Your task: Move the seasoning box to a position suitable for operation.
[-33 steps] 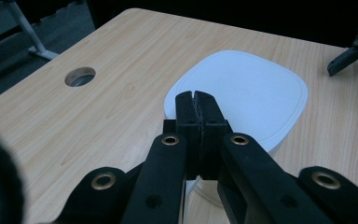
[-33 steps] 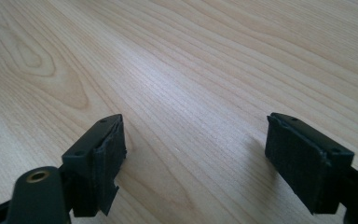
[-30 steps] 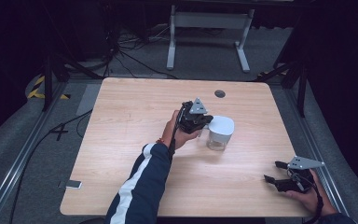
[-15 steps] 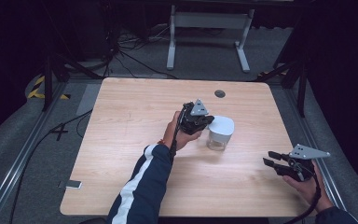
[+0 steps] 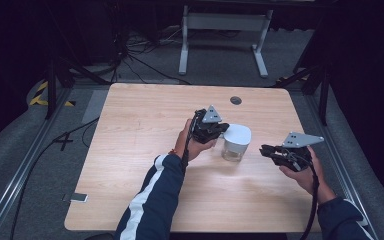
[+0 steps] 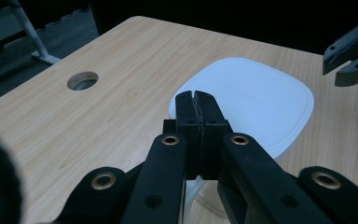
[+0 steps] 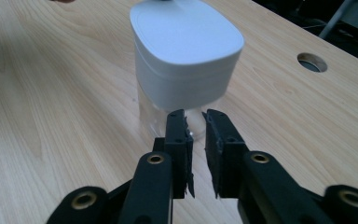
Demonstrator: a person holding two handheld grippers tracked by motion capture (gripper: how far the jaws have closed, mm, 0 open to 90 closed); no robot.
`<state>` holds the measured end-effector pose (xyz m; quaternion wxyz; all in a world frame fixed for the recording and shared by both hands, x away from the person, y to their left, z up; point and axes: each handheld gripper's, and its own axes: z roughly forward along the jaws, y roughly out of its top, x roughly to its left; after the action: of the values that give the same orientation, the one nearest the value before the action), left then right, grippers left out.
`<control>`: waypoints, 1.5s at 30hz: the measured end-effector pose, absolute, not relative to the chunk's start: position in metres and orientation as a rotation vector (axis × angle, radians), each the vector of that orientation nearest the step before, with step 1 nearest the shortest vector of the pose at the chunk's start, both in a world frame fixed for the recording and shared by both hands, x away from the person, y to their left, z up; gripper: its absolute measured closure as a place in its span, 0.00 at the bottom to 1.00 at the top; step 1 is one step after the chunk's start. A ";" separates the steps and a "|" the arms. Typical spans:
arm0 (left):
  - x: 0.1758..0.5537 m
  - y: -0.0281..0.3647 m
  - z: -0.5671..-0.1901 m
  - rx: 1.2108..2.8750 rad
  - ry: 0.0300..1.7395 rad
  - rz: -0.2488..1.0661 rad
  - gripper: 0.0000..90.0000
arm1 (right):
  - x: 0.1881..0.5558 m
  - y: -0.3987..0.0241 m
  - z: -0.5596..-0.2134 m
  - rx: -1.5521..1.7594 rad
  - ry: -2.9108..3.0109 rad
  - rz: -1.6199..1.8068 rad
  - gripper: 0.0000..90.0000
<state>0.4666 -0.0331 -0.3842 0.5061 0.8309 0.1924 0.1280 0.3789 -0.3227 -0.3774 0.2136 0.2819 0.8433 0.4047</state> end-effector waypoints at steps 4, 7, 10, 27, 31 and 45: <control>0.467 -0.032 -0.385 1.998 0.464 0.306 1.00 | 0.385 -0.316 -0.376 0.776 2.351 1.115 0.96; 0.467 -0.031 -0.384 2.004 0.460 0.315 1.00 | 0.388 -0.313 -0.376 0.770 2.361 1.109 0.99; 0.467 -0.031 -0.385 2.003 0.466 0.311 1.00 | 0.390 -0.310 -0.376 0.753 2.369 1.106 0.99; 0.468 -0.029 -0.386 1.992 0.465 0.311 0.99 | 0.398 -0.294 -0.371 0.718 2.416 1.046 1.00; 0.468 -0.029 -0.387 1.989 0.472 0.307 0.99 | 0.399 -0.292 -0.371 0.712 2.419 1.035 1.00; 0.471 -0.026 -0.389 1.991 0.484 0.312 0.99 | 0.404 -0.290 -0.371 0.728 2.425 1.022 1.00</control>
<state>0.4705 -0.0260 -0.3889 0.5094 0.8267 0.2010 0.1294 0.4038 -0.2899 -0.3715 0.2041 0.2611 0.8695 0.3663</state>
